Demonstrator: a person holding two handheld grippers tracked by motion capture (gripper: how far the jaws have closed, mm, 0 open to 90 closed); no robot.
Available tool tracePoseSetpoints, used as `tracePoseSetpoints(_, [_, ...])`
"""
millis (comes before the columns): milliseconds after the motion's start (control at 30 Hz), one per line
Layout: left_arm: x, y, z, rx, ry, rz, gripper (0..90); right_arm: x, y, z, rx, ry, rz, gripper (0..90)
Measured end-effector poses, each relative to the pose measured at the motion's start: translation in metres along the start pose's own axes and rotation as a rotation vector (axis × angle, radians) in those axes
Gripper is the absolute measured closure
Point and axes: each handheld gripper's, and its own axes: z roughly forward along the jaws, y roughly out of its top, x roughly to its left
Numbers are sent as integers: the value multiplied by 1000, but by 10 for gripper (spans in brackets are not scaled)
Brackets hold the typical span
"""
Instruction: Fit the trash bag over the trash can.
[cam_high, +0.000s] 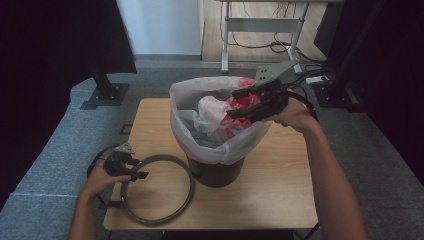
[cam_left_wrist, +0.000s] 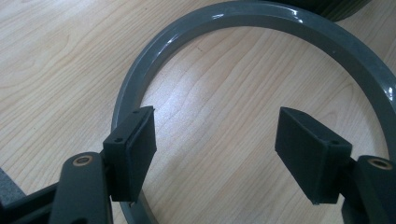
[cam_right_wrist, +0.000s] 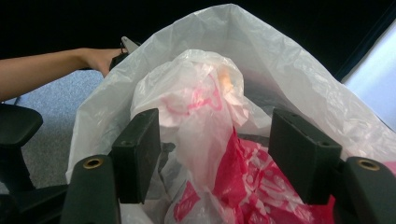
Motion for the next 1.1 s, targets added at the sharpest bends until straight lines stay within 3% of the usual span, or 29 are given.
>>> tracePoseSetpoints(167, [0,0,0,-1,0,-2,295,-2,3,9,-5,40,-4,353])
tracePoseSetpoints(500, [0,0,1,3,-2,0,295,1,17,15,-3,57,-14,382])
tracePoseSetpoints(800, [1,-1,1,7,-1,1,295,-2,12,49,101,50,8,495])
tracePoseSetpoints(1100, [2,-2,1,6,-1,-3,295,-9,0,74,178,7,41,616])
